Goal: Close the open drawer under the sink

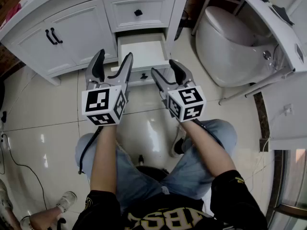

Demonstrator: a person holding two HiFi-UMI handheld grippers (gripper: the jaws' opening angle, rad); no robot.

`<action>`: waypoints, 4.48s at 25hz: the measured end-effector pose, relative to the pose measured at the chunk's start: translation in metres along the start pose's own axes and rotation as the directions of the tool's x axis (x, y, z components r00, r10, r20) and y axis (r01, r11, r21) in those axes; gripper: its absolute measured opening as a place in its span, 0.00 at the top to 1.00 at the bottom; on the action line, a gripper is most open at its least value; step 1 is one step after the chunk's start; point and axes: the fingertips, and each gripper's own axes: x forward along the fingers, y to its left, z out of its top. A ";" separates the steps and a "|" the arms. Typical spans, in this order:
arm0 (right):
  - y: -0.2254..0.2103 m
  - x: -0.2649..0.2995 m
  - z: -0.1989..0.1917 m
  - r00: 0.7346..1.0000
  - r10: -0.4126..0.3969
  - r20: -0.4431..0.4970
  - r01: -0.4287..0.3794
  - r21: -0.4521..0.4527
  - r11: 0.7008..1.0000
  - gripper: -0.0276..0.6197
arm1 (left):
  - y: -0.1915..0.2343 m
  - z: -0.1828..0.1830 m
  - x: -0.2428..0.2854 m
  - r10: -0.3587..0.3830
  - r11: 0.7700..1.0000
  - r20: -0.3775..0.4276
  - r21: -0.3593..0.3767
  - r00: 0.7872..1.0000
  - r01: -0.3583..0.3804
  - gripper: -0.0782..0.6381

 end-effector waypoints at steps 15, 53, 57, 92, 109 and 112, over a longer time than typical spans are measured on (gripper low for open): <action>0.020 0.050 -0.133 0.959 0.197 -0.204 -0.047 0.572 0.819 0.58 | 0.039 -0.010 0.043 0.004 0.996 -0.002 -0.091 1.000 -0.004 0.40; -0.065 0.224 -0.160 0.940 0.203 -0.273 0.064 0.727 0.684 0.73 | 0.138 -0.093 0.130 0.107 0.991 -0.208 -0.056 0.972 -0.121 0.41; -0.081 0.253 -0.154 0.958 0.159 -0.237 0.064 0.721 0.690 0.73 | 0.137 -0.109 0.146 0.078 0.993 -0.235 -0.070 0.969 -0.097 0.41; -0.064 0.147 0.004 0.999 0.037 0.019 -0.042 0.358 0.933 0.68 | 0.080 -0.037 0.071 0.080 0.997 -0.103 -0.015 0.991 -0.082 0.40; -0.040 -0.018 0.064 0.976 -0.167 0.140 0.159 0.066 0.985 0.45 | 0.001 0.004 -0.023 0.036 0.999 -0.022 0.042 0.999 -0.035 0.40; -0.031 -0.034 0.077 0.970 -0.174 0.169 0.176 0.003 0.984 0.45 | -0.015 0.008 -0.030 0.014 0.999 -0.013 0.049 1.000 -0.013 0.40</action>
